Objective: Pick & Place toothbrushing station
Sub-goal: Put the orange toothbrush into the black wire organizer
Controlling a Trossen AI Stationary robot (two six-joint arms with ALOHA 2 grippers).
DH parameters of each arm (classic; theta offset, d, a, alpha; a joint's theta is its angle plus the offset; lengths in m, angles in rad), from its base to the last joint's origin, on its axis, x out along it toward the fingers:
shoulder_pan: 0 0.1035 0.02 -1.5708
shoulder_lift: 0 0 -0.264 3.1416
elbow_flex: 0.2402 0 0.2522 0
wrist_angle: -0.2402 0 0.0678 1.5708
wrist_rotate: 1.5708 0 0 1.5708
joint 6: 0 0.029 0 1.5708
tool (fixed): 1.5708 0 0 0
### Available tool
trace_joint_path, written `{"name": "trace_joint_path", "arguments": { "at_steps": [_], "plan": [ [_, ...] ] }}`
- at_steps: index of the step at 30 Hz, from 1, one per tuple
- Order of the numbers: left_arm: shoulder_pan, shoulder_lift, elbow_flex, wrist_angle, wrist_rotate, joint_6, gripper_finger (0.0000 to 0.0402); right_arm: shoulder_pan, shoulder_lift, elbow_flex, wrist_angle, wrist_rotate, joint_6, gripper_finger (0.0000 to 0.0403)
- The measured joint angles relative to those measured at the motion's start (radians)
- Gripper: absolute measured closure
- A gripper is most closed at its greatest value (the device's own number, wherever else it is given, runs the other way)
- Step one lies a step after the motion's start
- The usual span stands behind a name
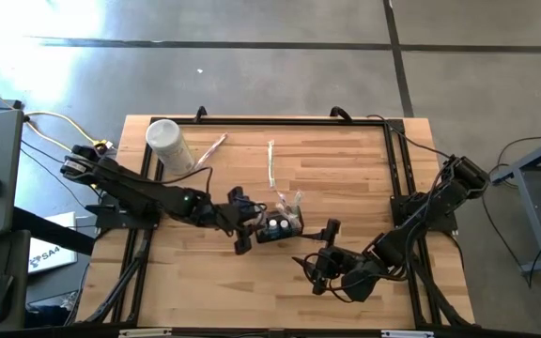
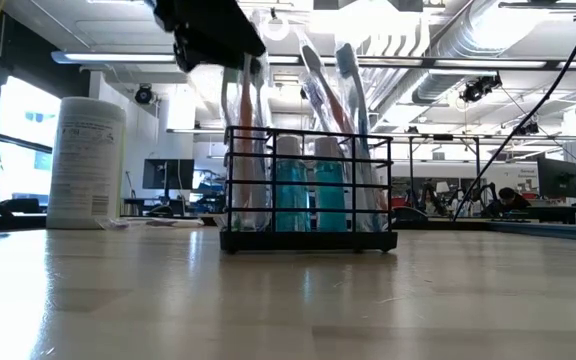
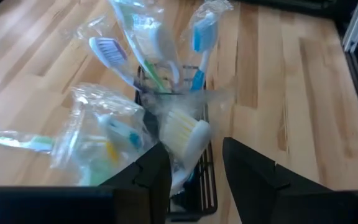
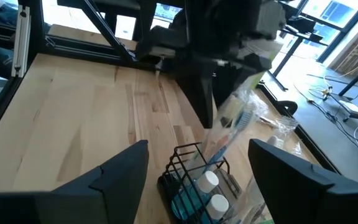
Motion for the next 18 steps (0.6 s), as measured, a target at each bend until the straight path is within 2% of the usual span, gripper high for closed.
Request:
{"name": "trace_joint_path", "arguments": {
  "at_steps": [3, 12, 18],
  "plan": [
    [-0.014, 0.000, 0.046, -0.078, -0.012, -0.008, 0.0262, 0.000, 0.000, 0.000, 0.000, 0.000, 0.000, 0.0133],
    [-0.013, 0.022, 0.056, -0.121, -0.014, -0.052, 0.0259, 0.000, 0.000, 0.000, 0.000, -0.006, 0.000, 0.0133],
    [-0.013, 0.042, 0.056, -0.137, -0.013, -0.062, 0.0228, 0.000, 0.000, 0.000, 0.000, -0.006, 0.000, 0.0133]
  ]
}}
